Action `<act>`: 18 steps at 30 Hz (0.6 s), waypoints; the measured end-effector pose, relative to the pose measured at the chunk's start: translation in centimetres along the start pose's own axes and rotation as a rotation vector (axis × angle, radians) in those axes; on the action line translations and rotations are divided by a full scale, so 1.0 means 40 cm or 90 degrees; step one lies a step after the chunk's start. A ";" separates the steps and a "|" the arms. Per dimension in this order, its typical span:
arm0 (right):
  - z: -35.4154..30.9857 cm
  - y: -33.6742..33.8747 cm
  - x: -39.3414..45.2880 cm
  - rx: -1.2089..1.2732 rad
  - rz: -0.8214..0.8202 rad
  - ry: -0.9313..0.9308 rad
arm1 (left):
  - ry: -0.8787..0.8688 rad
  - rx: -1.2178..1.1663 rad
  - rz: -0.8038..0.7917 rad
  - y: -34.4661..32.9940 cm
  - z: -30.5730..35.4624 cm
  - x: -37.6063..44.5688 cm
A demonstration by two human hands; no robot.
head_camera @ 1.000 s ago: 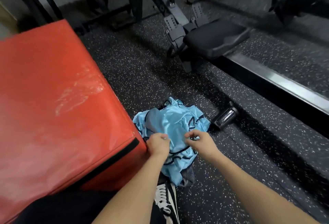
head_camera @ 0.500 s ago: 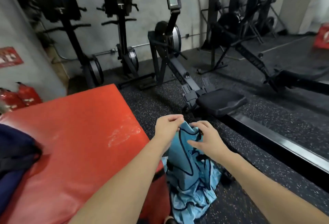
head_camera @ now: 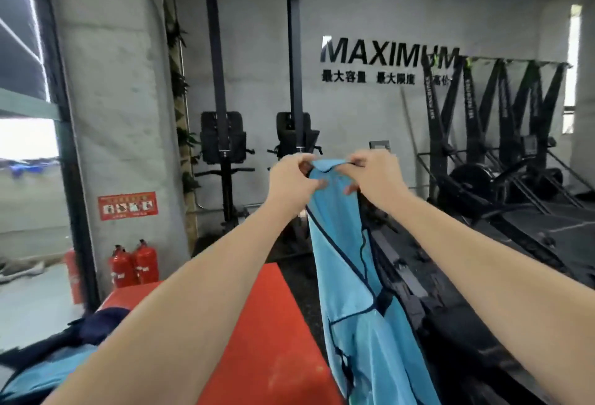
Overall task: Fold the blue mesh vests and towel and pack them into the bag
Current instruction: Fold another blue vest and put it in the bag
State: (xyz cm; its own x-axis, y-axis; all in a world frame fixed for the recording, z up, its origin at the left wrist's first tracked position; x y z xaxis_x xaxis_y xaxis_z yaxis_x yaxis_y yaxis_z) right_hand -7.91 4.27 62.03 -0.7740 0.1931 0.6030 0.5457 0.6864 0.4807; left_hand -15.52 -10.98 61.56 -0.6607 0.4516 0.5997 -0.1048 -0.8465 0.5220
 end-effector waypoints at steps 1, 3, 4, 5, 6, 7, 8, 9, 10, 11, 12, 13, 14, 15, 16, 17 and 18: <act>-0.060 -0.005 0.034 0.082 -0.011 -0.001 | -0.020 0.039 0.040 0.066 0.030 0.015; -0.171 -0.013 0.096 0.149 -0.012 0.035 | -0.050 0.117 0.126 0.193 0.064 0.040; -0.218 -0.016 0.124 0.154 -0.006 0.059 | -0.049 0.153 0.161 0.252 0.064 0.049; -0.261 -0.018 0.143 0.148 0.005 0.079 | -0.035 0.187 0.181 0.304 0.053 0.055; -0.293 -0.020 0.161 0.145 0.019 0.095 | -0.009 0.216 0.180 0.350 0.031 0.060; -0.317 -0.021 0.178 0.137 0.035 0.107 | 0.028 0.238 0.163 0.390 0.001 0.061; -0.338 -0.027 0.193 0.134 0.046 0.117 | 0.068 0.249 0.140 0.425 -0.033 0.059; -0.357 -0.034 0.201 0.130 0.049 0.124 | 0.098 0.249 0.125 0.456 -0.065 0.053; -0.373 -0.050 0.214 0.129 0.042 0.129 | 0.115 0.238 0.124 0.491 -0.095 0.045; -0.385 -0.070 0.225 0.120 0.030 0.134 | 0.123 0.223 0.134 0.527 -0.119 0.034; -0.393 -0.092 0.237 0.108 0.021 0.139 | 0.128 0.210 0.154 0.562 -0.142 0.025; -0.397 -0.113 0.250 0.091 0.015 0.142 | 0.132 0.207 0.173 0.594 -0.160 0.015; -0.398 -0.133 0.263 0.078 0.014 0.146 | 0.138 0.210 0.185 0.622 -0.180 0.010; -0.395 -0.155 0.275 0.068 0.012 0.147 | 0.139 0.216 0.188 0.646 -0.197 0.005; -0.391 -0.177 0.286 0.061 0.010 0.146 | 0.137 0.220 0.187 0.667 -0.212 0.001; -0.385 -0.198 0.293 0.046 0.010 0.143 | 0.136 0.224 0.185 0.687 -0.225 -0.007; -0.379 -0.219 0.297 0.023 0.009 0.142 | 0.137 0.227 0.183 0.707 -0.239 -0.015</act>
State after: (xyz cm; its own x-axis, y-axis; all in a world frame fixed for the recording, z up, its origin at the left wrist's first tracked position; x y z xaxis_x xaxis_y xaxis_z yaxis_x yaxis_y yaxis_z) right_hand -17.03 -10.07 74.62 -0.6736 0.0458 0.7376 0.5412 0.7102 0.4502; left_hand -25.21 -37.87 70.16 -0.7675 0.1139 0.6308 0.3395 -0.7625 0.5508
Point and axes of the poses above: each hand's wrist, its own x-axis towards the middle knuckle, its own y-axis out of the back of the hand, z = x × y, the point moved 8 cm from there along x, towards the middle knuckle, and after that the axes turned 11 degrees about -z, right-handed, at the moved point
